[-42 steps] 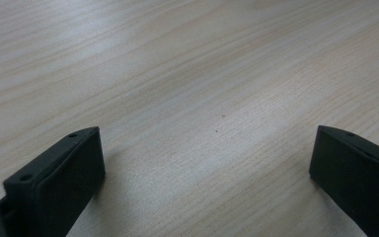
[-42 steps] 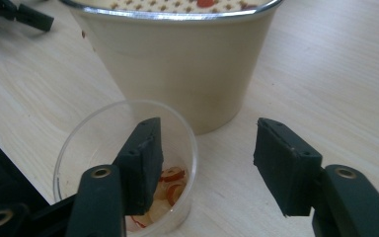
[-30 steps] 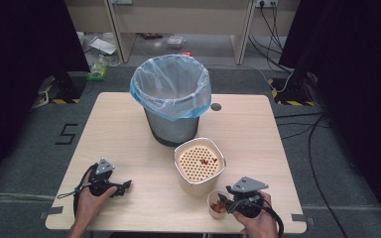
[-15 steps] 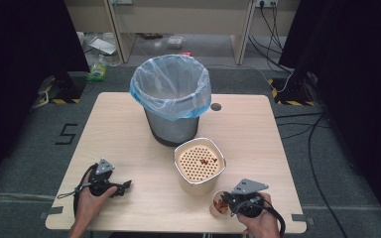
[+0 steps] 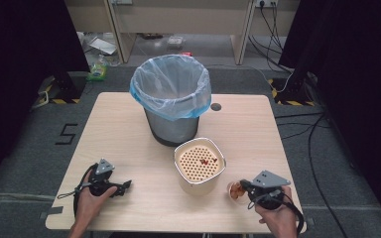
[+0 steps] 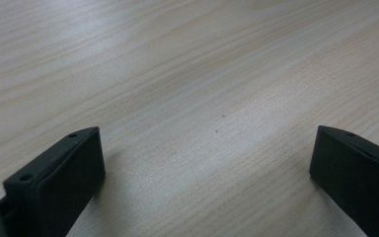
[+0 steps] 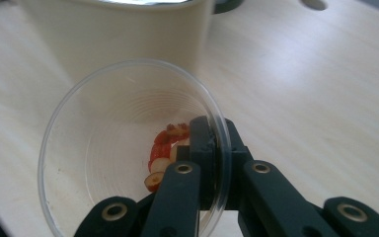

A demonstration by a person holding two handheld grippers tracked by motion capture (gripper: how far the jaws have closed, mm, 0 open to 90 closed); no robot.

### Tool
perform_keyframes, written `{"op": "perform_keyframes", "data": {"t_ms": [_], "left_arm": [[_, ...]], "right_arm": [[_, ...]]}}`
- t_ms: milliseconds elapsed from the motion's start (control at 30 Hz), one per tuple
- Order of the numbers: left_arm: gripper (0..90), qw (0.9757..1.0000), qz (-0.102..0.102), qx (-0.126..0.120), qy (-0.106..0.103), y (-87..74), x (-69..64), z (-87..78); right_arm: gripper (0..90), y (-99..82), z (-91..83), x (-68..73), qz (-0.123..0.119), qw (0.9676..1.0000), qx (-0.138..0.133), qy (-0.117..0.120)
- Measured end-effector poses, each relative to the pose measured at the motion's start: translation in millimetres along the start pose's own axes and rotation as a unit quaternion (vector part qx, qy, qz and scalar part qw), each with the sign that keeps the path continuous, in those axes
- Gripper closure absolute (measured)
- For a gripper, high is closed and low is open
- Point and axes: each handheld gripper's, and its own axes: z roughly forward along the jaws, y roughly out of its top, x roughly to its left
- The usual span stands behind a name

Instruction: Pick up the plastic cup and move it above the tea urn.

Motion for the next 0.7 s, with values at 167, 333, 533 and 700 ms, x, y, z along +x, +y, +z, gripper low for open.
{"op": "perform_keyframes", "data": {"t_ms": [167,333,533,700], "left_arm": [[0.0,1.0,0.001,0.0,0.0,0.4,0.3,0.4],[0.0,1.0,-0.001,-0.001,0.001,1.2,0.4,1.4],[0.0,1.0,-0.002,0.0,0.002,1.6,0.3,1.6],[0.0,1.0,-0.001,0.0,0.002,1.6,0.3,1.6]], "right_arm": [[88.7,13.1,0.6,-22.1,-0.004,0.9993,-0.016,-0.034],[88.6,29.7,3.7,-41.5,-0.004,0.997,-0.038,-0.067],[88.6,43.9,13.1,-55.8,-0.017,0.9939,-0.054,-0.095],[88.6,54.2,19.6,-57.9,-0.025,0.9921,-0.063,-0.106]]}}
